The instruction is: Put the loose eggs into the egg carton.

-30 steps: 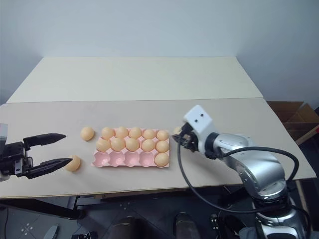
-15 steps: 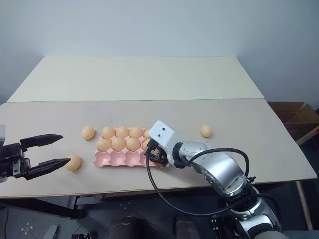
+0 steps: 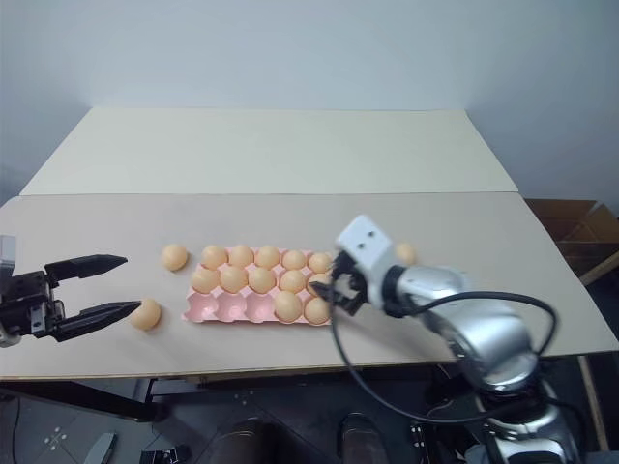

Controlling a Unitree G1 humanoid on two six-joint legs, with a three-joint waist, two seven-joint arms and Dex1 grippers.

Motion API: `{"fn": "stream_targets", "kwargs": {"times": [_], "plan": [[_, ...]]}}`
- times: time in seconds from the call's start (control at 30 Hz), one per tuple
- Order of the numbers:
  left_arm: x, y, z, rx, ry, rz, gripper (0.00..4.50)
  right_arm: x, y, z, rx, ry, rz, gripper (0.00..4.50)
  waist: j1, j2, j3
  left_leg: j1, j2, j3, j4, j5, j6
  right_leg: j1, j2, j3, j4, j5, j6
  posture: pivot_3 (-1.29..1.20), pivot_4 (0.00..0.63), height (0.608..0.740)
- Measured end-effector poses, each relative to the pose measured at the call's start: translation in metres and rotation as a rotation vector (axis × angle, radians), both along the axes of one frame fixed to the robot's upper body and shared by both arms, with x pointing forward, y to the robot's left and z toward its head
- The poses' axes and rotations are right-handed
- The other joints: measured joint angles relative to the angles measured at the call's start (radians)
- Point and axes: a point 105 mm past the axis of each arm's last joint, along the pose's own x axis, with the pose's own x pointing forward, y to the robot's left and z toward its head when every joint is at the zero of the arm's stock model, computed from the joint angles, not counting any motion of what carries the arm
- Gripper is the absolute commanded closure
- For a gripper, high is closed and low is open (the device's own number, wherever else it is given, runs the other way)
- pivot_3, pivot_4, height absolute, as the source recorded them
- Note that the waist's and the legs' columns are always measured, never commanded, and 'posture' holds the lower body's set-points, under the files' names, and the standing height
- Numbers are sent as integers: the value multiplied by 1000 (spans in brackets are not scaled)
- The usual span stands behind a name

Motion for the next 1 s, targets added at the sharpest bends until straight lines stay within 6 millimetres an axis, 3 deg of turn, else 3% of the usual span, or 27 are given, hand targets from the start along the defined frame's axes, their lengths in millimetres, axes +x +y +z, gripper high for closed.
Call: {"fn": "stream_targets", "kwargs": {"times": [0.07, 0.2, 0.3, 0.47, 0.57, 0.73, 1.0], "plan": [[-2, 3, -3, 0, 13, -2, 0, -10, -29, 4, -8, -2, -30, 57, 2, 0, 0, 1, 0, 0, 0, 0, 0, 1, 0, 0, -1, -1, 0, 0, 150, 740], [-2, 7, -6, 2, 27, 3, 0, -28, -59, -4, -47, 31, -37, 57, -3, 0, 0, 3, 1, 0, 0, 0, 0, 2, 1, 0, 0, -6, 1, 0, 150, 740], [-2, 9, -6, 3, 25, 6, 0, -32, -63, -9, -47, 28, -35, 57, -12, 0, 0, 5, 1, 0, 0, 0, 0, 4, 1, 1, 0, -6, 2, 0, 150, 740], [-1, 8, -4, 6, 8, 4, 0, -24, -68, -9, -59, -14, -74, 57, -10, 0, 0, 5, 1, 0, 0, 0, 0, 4, 0, 1, -1, -6, 2, 0, 150, 740], [2, 7, -1, 2, -9, -1, 0, -9, -69, -10, -77, -32, -102, 57, -10, 0, 0, 4, 0, 1, 0, 0, 0, 3, 0, 2, -1, -4, -2, 0, 150, 740], [6, 2, -1, -4, -8, -20, 0, 39, -71, -12, -84, -47, -255, 57, -16, 0, 0, 3, 1, 1, 0, 0, 0, 2, 1, 2, 0, -3, -3, 0, 150, 740], [8, 1, -1, -8, -10, -21, 0, 92, -67, -52, -111, 110, -460, 57, -12, 0, 0, -4, 0, 2, -1, 0, 0, -5, 1, 2, 0, 3, 2, 0, 150, 740]]}}
